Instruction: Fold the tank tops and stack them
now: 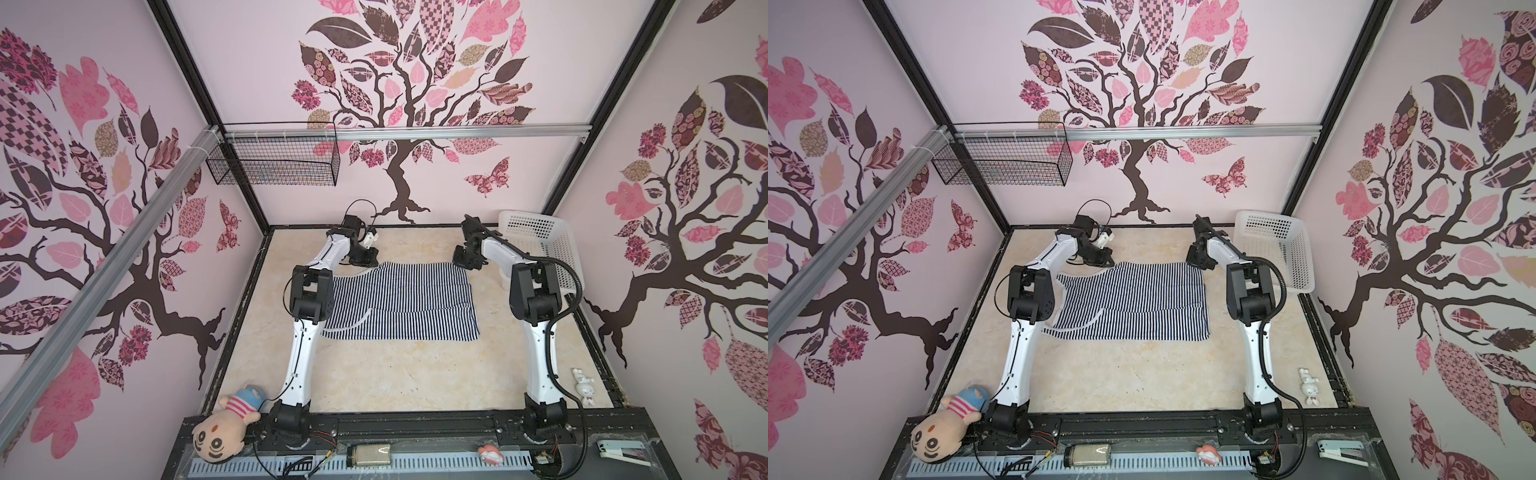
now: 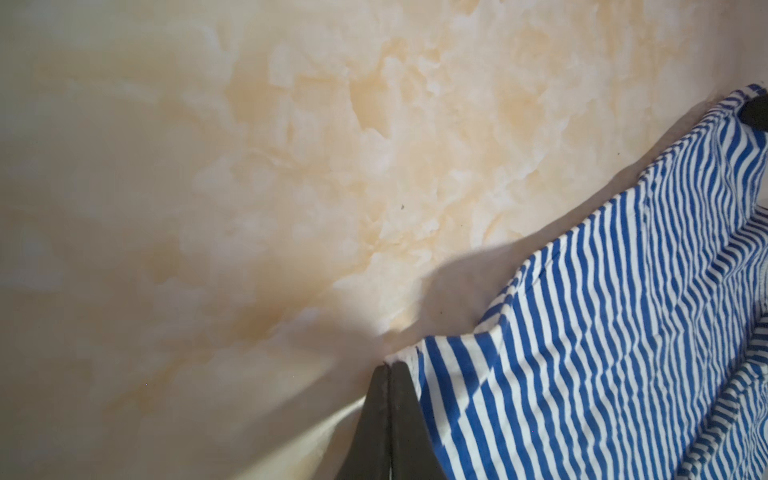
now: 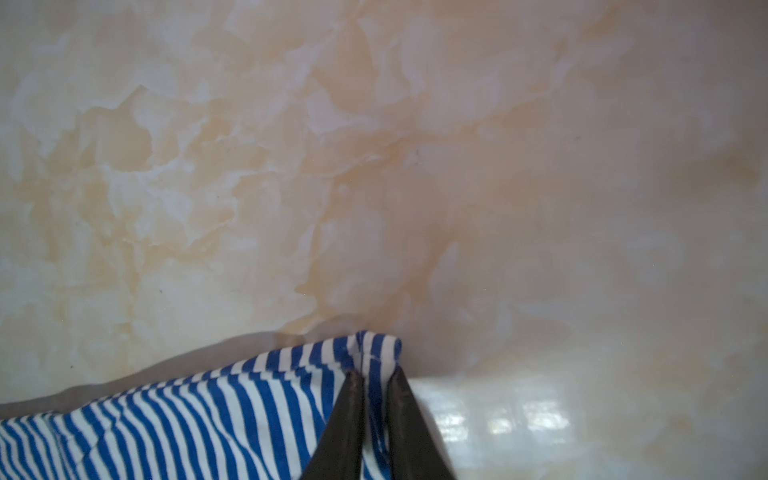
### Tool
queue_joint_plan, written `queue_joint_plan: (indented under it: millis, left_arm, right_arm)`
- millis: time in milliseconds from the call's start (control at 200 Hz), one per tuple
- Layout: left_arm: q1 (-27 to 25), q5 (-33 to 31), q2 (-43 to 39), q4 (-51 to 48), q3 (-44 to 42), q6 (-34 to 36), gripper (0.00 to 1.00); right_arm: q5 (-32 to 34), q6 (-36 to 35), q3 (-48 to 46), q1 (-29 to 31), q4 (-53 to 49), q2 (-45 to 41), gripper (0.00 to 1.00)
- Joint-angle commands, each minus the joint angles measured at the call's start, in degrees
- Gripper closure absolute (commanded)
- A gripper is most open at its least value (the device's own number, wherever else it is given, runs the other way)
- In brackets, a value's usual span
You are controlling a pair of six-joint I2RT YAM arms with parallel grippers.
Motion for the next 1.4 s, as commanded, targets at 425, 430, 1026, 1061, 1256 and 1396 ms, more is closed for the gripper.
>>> queue_joint_plan:
  millis: [425, 430, 1026, 1061, 1256, 1396]
  left_arm:
    - [2.24, 5.28, -10.79, 7.68, -10.13, -2.4, 1.0]
    - [2.24, 5.33, -10.87, 7.62, -10.15, -2.34, 1.0]
    - [1.71, 6.7, -16.57, 7.83, -19.81, -0.95, 1.0]
    - [1.71, 6.69, -16.65, 7.91, -19.9, -1.03, 1.0]
    - [1.63, 7.05, -16.75, 8.17, -19.74, -1.56, 1.0]
    - [1.5, 7.14, -16.66, 8.4, -19.39, -1.91, 1.0]
  right_arm:
    - [0.06, 0.96, -8.06, 0.12, 4.17, -12.2, 0.84]
    - [-0.01, 0.97, -8.22, 0.12, 4.23, -12.3, 0.84]
    - [2.39, 1.67, -3.0, 0.11, 3.05, -7.67, 0.54]
    - [2.79, 1.53, -0.17, 0.03, 1.55, -5.53, 0.54]
    - [3.15, 0.89, 10.26, 0.02, -5.37, 2.02, 0.54]
    - [3.23, 0.65, 10.98, 0.02, -5.66, 2.95, 0.54]
